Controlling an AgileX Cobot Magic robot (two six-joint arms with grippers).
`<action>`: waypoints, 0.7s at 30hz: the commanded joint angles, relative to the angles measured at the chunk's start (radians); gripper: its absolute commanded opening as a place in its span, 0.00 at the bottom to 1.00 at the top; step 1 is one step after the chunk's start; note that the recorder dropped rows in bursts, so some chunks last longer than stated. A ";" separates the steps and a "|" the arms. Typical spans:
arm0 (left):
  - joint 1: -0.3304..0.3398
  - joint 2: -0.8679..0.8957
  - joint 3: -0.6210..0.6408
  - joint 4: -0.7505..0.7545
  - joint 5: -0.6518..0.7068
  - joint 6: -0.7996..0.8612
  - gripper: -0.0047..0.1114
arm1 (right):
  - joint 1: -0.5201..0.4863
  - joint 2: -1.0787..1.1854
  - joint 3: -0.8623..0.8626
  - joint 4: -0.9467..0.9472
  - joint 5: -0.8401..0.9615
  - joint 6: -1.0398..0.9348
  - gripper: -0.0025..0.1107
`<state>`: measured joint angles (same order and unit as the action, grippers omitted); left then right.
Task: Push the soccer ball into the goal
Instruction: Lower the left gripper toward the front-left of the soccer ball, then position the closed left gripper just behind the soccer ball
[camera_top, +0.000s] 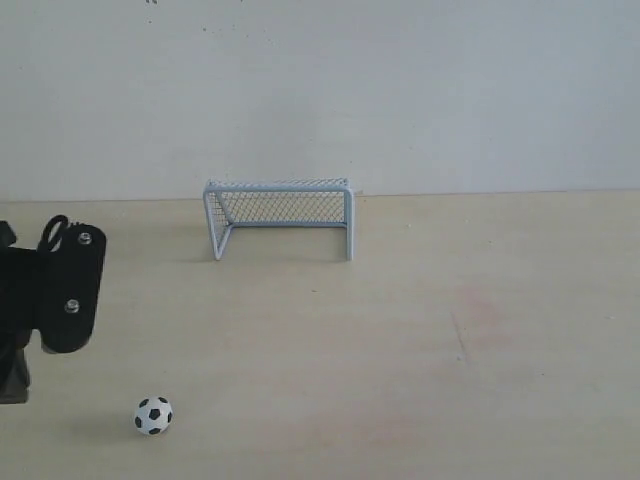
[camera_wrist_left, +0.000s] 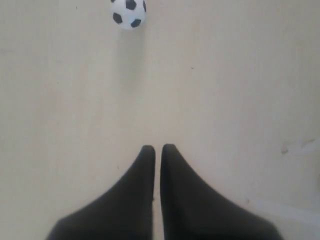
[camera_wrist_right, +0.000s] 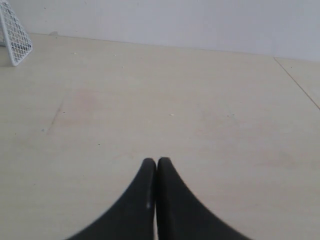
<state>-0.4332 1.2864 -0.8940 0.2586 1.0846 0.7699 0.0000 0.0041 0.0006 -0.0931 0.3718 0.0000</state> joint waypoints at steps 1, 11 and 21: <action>0.068 0.060 0.006 -0.100 -0.155 0.170 0.08 | -0.001 -0.004 -0.001 0.001 -0.008 0.000 0.02; 0.173 0.239 0.026 -0.084 -0.198 0.520 0.08 | -0.001 -0.004 -0.001 0.001 -0.008 0.000 0.02; 0.173 0.364 0.040 -0.271 -0.411 0.898 0.08 | -0.001 -0.004 -0.001 0.001 -0.008 0.000 0.02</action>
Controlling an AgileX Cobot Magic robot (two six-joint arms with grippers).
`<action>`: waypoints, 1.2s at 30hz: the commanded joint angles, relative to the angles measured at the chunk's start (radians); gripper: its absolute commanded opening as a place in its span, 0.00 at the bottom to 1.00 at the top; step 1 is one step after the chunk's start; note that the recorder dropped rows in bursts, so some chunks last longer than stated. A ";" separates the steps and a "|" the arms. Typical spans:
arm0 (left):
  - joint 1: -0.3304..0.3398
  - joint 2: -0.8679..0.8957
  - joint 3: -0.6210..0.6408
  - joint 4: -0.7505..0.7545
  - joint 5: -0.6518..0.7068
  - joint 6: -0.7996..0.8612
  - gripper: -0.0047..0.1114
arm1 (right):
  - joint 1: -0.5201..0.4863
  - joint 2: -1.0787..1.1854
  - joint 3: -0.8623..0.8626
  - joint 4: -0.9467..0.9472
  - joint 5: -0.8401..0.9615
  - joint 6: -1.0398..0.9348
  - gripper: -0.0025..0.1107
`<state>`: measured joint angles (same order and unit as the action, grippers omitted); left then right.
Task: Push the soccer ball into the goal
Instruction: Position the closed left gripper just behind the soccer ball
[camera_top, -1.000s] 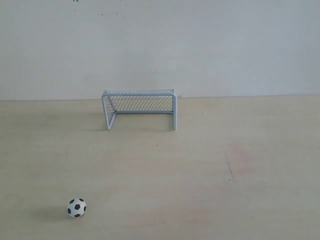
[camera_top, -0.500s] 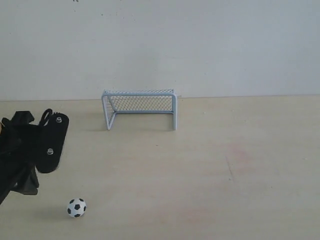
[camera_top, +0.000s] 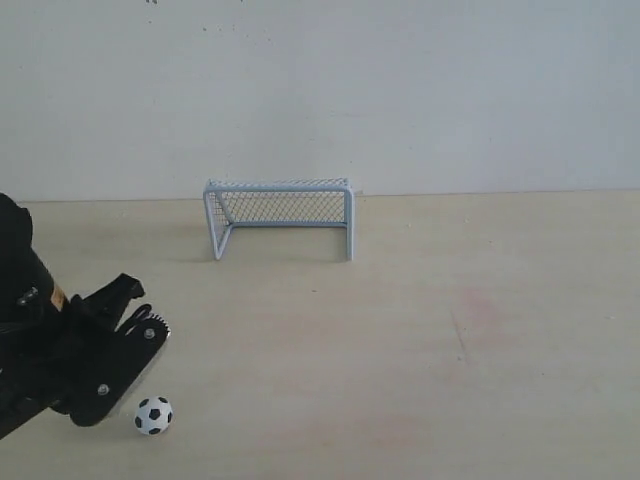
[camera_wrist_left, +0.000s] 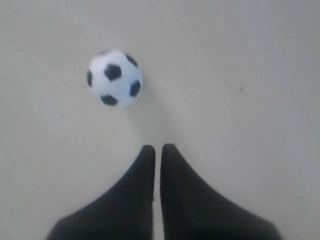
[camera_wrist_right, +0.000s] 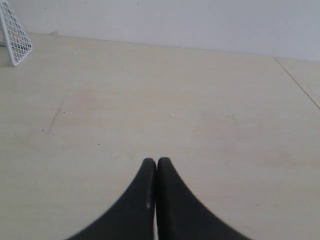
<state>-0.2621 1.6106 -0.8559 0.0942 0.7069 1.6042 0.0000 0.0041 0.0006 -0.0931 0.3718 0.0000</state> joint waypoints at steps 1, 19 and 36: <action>0.002 0.046 0.002 -0.124 -0.021 0.061 0.08 | -0.001 -0.004 -0.001 0.001 -0.008 0.000 0.02; 0.002 0.063 0.048 -0.161 -0.047 -0.014 0.08 | -0.001 -0.004 -0.001 0.001 -0.006 0.000 0.02; 0.002 0.091 0.048 -0.157 0.064 0.011 0.08 | -0.001 -0.004 -0.001 0.001 -0.006 0.000 0.02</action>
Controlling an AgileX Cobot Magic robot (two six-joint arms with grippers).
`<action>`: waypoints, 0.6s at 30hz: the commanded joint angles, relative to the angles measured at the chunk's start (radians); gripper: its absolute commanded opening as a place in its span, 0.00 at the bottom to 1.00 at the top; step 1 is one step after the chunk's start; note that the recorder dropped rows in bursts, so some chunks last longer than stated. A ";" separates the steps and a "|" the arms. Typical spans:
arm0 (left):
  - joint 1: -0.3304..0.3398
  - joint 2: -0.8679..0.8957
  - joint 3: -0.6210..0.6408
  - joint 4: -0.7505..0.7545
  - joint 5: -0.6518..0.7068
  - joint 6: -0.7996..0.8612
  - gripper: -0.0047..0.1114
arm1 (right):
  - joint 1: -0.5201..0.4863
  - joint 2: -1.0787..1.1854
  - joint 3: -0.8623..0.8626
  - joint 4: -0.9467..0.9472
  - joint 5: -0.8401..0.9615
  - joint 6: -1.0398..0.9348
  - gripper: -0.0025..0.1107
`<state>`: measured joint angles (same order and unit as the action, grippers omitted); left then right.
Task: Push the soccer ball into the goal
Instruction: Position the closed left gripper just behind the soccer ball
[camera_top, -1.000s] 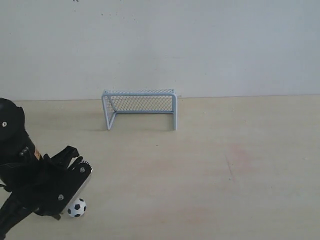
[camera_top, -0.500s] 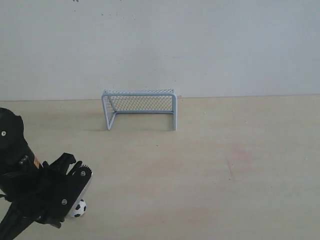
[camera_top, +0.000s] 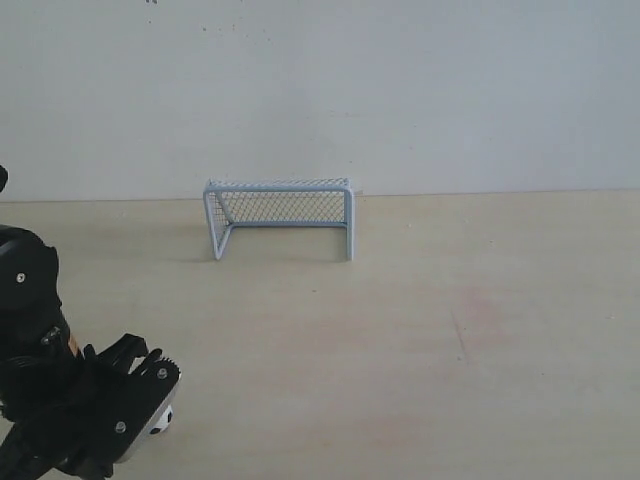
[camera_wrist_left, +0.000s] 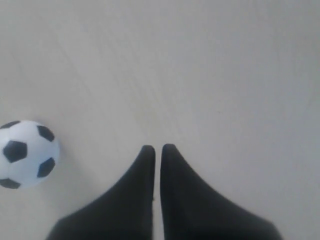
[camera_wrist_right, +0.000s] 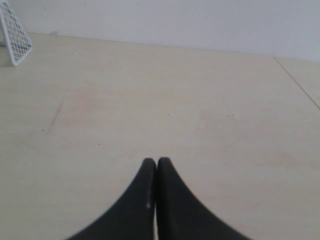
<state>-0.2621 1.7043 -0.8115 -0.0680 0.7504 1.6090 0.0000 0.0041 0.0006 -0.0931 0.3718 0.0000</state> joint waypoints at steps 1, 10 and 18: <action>0.002 -0.003 0.003 0.010 0.025 0.006 0.08 | -0.001 -0.004 -0.001 0.001 -0.006 0.000 0.02; 0.002 -0.003 0.003 0.010 0.040 0.006 0.08 | -0.001 -0.004 -0.001 0.001 -0.006 0.000 0.02; 0.002 -0.003 0.003 0.008 0.042 0.006 0.08 | -0.001 -0.004 -0.001 0.001 -0.006 0.000 0.02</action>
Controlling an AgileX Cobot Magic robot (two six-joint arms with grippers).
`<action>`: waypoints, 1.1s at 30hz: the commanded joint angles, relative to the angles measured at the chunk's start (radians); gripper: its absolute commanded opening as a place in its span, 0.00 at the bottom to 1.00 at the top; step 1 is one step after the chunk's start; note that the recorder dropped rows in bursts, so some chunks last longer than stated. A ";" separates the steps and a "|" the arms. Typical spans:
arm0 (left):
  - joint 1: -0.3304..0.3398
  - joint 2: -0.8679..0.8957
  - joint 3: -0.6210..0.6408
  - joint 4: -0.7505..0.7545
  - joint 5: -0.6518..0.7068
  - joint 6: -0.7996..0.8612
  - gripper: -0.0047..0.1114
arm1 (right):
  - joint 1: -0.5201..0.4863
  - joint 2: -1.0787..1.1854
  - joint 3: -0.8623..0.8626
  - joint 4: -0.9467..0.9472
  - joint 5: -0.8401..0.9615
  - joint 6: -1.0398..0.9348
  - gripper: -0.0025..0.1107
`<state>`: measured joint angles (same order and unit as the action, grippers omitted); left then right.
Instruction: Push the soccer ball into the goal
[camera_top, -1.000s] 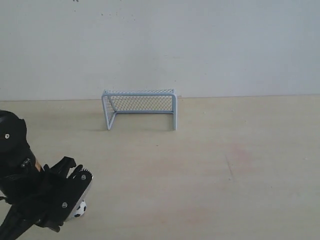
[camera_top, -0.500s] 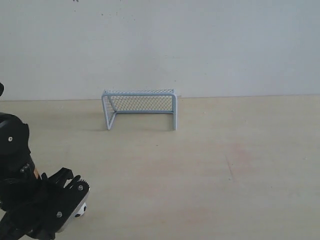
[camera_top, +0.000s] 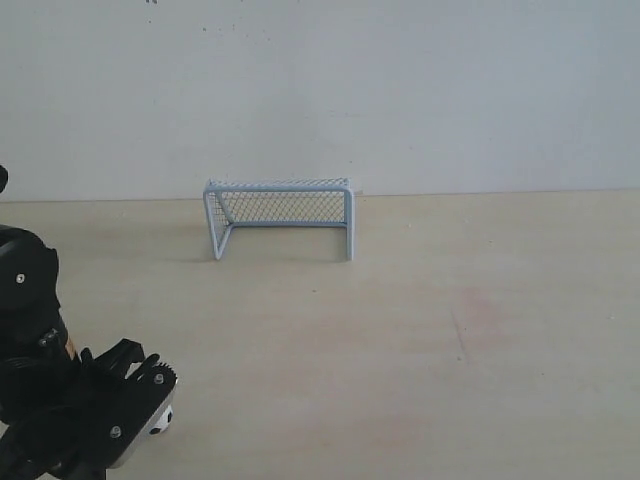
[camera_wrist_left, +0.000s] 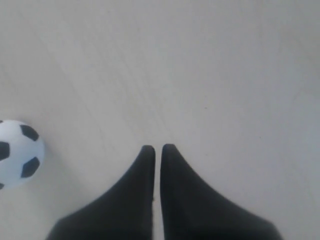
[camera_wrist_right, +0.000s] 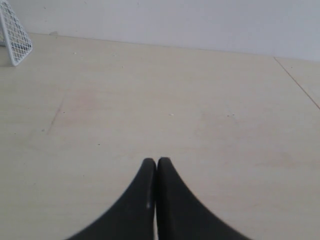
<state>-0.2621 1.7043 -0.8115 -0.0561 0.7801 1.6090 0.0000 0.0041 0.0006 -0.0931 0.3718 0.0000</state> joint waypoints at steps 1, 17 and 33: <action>0.002 -0.003 0.003 -0.003 0.011 0.006 0.08 | -0.001 -0.004 -0.001 0.001 -0.006 0.000 0.02; 0.002 0.140 -0.496 -0.260 -0.526 -0.047 0.08 | -0.001 -0.004 -0.001 0.001 -0.006 0.000 0.02; 0.020 -0.656 -0.005 -0.087 0.092 -0.480 0.08 | -0.001 -0.004 -0.001 0.001 -0.006 0.000 0.02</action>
<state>-0.2431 1.1548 -0.8720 -0.0909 0.8384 1.1911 0.0000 0.0041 0.0006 -0.0931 0.3718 0.0000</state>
